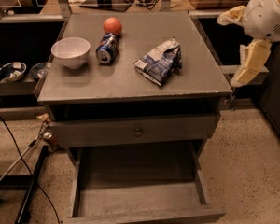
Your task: Place blue chip bag into middle drawer
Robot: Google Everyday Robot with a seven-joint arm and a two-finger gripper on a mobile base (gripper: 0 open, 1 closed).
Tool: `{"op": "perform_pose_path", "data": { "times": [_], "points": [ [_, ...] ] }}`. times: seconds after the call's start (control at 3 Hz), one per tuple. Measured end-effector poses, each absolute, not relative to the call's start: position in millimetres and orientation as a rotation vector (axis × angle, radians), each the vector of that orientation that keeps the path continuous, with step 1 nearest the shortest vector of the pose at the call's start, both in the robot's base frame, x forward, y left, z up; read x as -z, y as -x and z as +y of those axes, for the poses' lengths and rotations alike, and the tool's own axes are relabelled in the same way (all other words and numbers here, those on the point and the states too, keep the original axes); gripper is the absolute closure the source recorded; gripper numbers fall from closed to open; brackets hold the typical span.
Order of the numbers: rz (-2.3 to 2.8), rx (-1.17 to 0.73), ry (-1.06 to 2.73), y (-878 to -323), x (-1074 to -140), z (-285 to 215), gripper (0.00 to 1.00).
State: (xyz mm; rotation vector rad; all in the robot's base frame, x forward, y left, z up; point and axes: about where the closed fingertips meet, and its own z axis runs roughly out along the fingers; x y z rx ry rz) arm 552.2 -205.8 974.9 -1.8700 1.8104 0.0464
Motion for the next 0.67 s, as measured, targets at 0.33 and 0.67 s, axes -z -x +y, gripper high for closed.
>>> {"op": "perform_pose_path", "data": {
  "times": [0.33, 0.67],
  "points": [
    [1.793, 0.015, 1.912, -580.6, -975.4, -198.9, 0.00],
    [1.785, 0.058, 1.939, -614.8, -971.9, -190.8, 0.00]
  ]
}}
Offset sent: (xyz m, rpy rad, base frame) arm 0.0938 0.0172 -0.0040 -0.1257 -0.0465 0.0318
